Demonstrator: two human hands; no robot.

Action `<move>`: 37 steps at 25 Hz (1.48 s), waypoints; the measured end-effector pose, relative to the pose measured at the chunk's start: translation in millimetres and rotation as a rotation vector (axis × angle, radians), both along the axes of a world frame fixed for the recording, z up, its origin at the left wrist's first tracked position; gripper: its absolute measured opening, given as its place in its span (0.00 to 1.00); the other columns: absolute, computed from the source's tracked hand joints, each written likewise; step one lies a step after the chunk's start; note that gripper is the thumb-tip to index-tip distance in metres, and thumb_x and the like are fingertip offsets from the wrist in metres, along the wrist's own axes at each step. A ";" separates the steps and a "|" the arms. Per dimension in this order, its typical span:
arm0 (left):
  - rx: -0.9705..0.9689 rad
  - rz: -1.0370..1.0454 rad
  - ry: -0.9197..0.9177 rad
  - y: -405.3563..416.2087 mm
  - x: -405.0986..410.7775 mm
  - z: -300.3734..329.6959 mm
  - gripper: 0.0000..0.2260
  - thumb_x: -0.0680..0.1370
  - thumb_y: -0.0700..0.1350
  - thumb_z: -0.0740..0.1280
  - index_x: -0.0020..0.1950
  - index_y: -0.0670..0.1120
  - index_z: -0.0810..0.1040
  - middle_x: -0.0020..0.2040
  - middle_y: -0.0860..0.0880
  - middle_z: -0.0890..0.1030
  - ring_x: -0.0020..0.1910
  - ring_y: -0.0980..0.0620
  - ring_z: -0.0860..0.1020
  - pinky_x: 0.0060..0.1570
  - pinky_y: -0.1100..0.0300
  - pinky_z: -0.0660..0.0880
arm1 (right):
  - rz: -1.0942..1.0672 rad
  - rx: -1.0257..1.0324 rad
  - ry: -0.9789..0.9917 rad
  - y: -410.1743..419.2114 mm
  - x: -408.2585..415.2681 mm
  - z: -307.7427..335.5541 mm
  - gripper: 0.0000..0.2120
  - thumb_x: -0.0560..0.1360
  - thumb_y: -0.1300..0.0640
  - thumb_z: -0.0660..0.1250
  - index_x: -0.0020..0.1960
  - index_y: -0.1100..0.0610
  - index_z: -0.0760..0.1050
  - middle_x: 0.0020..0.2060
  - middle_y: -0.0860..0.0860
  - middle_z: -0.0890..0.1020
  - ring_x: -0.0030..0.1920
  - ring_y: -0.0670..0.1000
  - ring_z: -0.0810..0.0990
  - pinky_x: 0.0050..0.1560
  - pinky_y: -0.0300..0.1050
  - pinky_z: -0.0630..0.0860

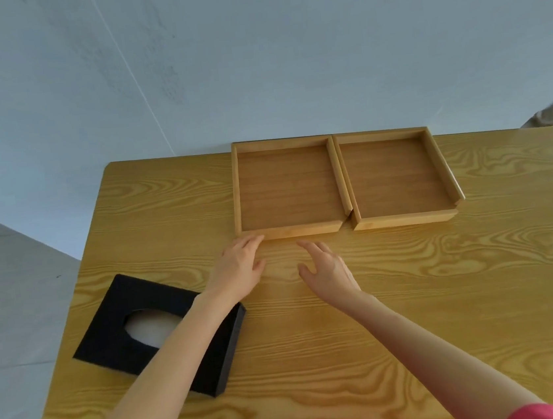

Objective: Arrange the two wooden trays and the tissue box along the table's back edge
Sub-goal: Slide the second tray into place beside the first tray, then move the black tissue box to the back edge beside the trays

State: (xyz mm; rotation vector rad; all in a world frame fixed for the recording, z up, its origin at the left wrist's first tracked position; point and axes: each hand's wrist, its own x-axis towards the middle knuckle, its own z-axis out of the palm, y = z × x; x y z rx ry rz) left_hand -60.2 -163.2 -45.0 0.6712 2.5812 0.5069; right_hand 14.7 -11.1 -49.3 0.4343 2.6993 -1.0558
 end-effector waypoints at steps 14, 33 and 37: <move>-0.186 0.434 0.130 -160.7 24.2 10.3 0.26 0.78 0.49 0.59 0.73 0.44 0.57 0.75 0.39 0.58 0.74 0.40 0.55 0.72 0.43 0.56 | -0.145 -0.479 -0.302 -134.7 51.8 12.3 0.23 0.77 0.49 0.60 0.68 0.57 0.61 0.64 0.54 0.73 0.64 0.55 0.71 0.62 0.47 0.69; 0.293 0.648 -0.167 -143.6 60.0 16.4 0.20 0.78 0.40 0.60 0.69 0.40 0.63 0.67 0.41 0.72 0.66 0.42 0.70 0.61 0.52 0.68 | -0.517 -0.481 -0.108 -119.4 76.7 12.3 0.14 0.79 0.56 0.54 0.63 0.57 0.70 0.54 0.54 0.78 0.52 0.53 0.75 0.48 0.46 0.70; 0.407 0.741 -0.293 -126.2 76.2 12.1 0.23 0.78 0.43 0.60 0.72 0.41 0.59 0.70 0.43 0.69 0.68 0.45 0.68 0.63 0.53 0.67 | -0.560 -0.381 -0.080 -87.5 80.0 13.4 0.14 0.79 0.56 0.54 0.62 0.58 0.71 0.49 0.54 0.78 0.48 0.52 0.74 0.46 0.45 0.70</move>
